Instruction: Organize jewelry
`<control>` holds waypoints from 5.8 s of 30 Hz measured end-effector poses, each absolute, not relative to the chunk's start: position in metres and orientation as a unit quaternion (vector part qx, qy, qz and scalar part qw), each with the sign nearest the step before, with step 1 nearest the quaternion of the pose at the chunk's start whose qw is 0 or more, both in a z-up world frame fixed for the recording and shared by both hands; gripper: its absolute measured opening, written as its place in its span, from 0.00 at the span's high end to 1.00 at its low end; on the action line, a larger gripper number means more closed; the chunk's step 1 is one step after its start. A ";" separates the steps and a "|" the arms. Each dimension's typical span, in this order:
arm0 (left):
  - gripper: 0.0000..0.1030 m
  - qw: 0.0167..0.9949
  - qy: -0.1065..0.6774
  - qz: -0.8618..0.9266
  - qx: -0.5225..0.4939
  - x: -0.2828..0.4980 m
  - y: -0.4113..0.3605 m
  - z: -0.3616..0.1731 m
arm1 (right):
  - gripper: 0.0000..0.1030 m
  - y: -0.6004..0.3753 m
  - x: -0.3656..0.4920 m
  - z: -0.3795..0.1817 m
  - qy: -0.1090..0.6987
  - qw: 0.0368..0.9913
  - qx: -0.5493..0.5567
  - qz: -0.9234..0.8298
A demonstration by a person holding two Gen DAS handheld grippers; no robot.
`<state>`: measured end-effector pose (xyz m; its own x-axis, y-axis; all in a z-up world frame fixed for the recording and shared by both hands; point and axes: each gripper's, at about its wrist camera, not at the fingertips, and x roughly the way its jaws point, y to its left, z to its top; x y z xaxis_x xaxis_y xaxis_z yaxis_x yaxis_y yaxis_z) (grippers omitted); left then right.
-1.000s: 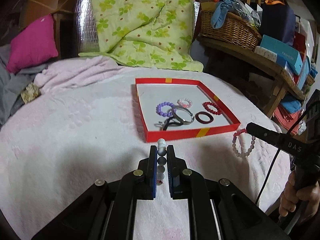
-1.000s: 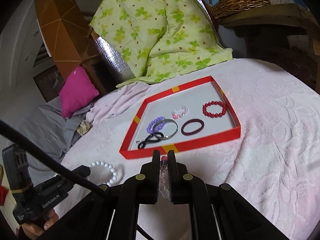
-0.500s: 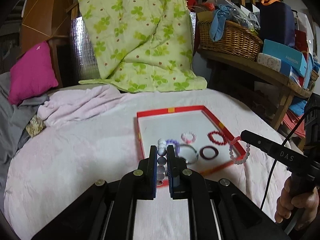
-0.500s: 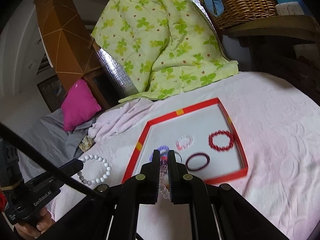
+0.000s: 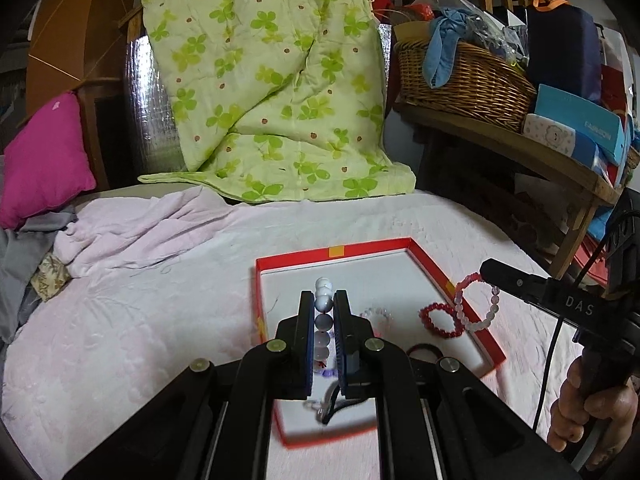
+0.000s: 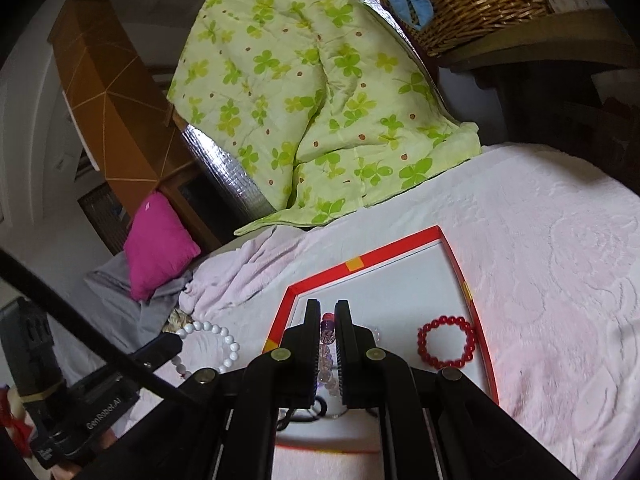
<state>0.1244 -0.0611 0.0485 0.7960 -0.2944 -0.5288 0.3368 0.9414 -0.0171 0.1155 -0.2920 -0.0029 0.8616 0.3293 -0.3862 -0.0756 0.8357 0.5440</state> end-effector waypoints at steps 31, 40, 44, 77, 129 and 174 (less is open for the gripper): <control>0.91 0.928 0.334 -0.150 0.068 0.243 -0.096 -0.019 | 0.92 -0.281 0.244 -0.048 0.315 0.900 0.291 0.081; 0.91 0.926 0.340 -0.142 0.083 0.251 -0.101 -0.028 | 0.92 -0.284 0.253 -0.057 0.325 0.899 0.288 0.063; 0.91 0.924 0.345 -0.142 0.084 0.252 -0.102 -0.032 | 0.92 -0.287 0.255 -0.062 0.331 0.895 0.293 0.055; 0.29 0.926 0.351 -0.056 0.127 0.215 -0.103 -0.018 | 0.65 -0.298 0.221 -0.047 0.358 0.889 0.283 0.017; 0.28 0.947 0.313 -0.006 0.078 -0.022 -0.009 0.056 | 0.42 -0.227 -0.033 0.032 0.288 0.948 0.132 0.024; 0.28 0.972 0.215 0.006 0.097 -0.148 0.023 0.148 | 0.36 -0.178 -0.166 0.123 0.225 0.973 0.048 0.032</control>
<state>-0.1476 0.0230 0.1476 0.9078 0.0522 -0.4162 0.0308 0.9812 0.1903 -0.1664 -0.1779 0.1231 0.8965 0.0848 -0.4348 -0.0413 0.9932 0.1085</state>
